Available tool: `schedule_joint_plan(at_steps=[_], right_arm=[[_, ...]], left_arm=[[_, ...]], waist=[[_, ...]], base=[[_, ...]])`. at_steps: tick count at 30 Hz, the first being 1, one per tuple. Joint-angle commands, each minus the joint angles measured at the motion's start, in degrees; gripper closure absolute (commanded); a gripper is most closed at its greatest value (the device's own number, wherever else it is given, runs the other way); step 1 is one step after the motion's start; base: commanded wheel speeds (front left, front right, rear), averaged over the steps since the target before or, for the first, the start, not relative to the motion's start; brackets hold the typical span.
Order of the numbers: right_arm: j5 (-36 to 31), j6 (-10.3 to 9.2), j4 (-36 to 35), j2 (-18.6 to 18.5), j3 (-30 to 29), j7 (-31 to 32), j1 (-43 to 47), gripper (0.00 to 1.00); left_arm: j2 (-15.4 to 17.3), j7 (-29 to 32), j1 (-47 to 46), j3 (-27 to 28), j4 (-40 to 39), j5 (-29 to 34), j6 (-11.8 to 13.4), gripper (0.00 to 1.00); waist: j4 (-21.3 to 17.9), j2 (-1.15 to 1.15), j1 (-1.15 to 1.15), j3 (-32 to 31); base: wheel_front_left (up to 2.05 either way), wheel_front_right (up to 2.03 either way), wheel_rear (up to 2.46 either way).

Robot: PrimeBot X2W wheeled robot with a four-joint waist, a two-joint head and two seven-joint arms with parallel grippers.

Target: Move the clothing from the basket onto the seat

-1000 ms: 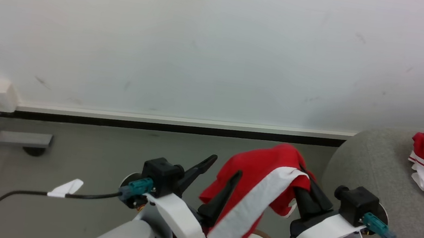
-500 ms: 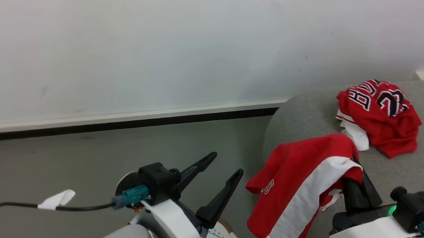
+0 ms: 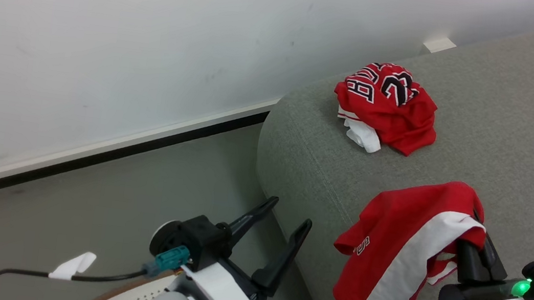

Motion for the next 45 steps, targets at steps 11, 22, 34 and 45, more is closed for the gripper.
schedule_joint_plan(at_steps=[11,22,34,45], right_arm=[[-1.6,-0.13,-2.8,0.5,-2.7,-0.2,1.9,1.00],[-3.8,-0.13,-1.9,-5.5,-5.8,0.5,-5.2,1.00],[-2.9,-0.13,2.1,-12.3,-17.8,5.7,-17.9,1.00],[-8.5,-0.14,16.7,-17.1,-22.4,13.8,-27.3,1.00]], left_arm=[[-1.7,0.0,0.3,1.7,2.3,2.7,-2.7,0.00],[-0.8,0.1,0.2,3.1,2.3,3.5,-3.2,0.00],[5.4,3.6,-3.0,4.3,-3.3,5.0,-3.4,0.00],[9.8,5.7,-5.1,5.9,-8.0,5.4,-3.1,0.00]], waist=[[-1.0,-0.01,0.00,1.2],[1.1,-0.01,0.00,3.9],[6.4,-0.01,0.00,17.7],[10.5,-0.01,0.00,26.8]], base=[[0.00,0.00,0.00],[0.00,0.00,0.00],[0.00,0.00,0.00],[0.00,0.00,0.00]])
